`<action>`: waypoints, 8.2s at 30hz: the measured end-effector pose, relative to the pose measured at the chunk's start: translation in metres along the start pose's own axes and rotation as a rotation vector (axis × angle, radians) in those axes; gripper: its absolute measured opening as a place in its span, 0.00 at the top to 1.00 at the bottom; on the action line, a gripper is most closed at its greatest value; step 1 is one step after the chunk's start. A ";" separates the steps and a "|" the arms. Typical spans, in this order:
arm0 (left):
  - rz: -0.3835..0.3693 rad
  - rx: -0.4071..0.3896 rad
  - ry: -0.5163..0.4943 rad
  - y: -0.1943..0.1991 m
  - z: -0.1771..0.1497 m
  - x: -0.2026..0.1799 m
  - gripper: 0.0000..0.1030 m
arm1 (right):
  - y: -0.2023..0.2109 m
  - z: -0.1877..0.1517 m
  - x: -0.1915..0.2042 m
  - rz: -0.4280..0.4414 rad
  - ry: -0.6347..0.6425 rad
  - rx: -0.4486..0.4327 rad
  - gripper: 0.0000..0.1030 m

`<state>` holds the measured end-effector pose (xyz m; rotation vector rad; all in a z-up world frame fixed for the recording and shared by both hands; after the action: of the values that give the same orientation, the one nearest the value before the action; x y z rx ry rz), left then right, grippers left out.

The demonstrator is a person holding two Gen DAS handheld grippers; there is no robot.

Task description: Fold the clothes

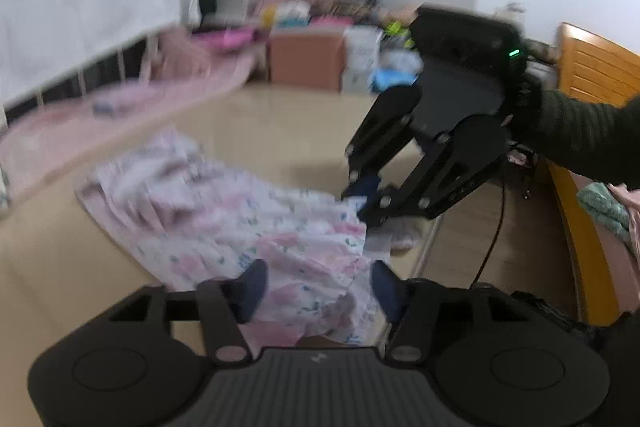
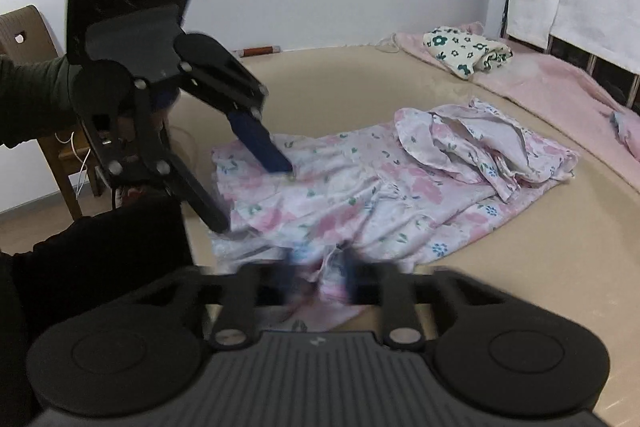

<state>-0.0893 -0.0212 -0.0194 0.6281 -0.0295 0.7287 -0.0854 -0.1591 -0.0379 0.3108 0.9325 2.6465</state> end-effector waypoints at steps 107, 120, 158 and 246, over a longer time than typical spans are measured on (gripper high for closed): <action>0.223 0.030 0.683 0.012 0.023 0.044 0.21 | 0.063 0.023 -0.013 -0.509 -0.540 -0.573 0.44; -0.008 0.143 1.021 -0.034 -0.022 0.073 0.86 | 0.012 0.002 -0.062 -0.336 -0.795 -0.416 0.89; -0.034 0.164 0.705 -0.056 -0.005 0.089 0.93 | 0.008 0.042 0.007 -0.292 0.063 -0.156 0.12; -0.270 0.271 0.909 -0.039 -0.005 0.081 0.61 | 0.068 0.003 -0.042 -0.263 -0.758 -0.480 0.40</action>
<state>-0.0047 0.0091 -0.0245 0.4951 0.9868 0.7040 -0.0607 -0.2227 0.0038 0.9022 0.0835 2.1262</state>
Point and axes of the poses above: each gripper's, at about its wrist camera, not at the fingertips, and y roughly against the way its jaws point, x to its left, z to its top, the point moved 6 cm from there along -y, roughly the way its jaws point, and after that the axes turned 11 degrees about z, right-handed, at the moved point
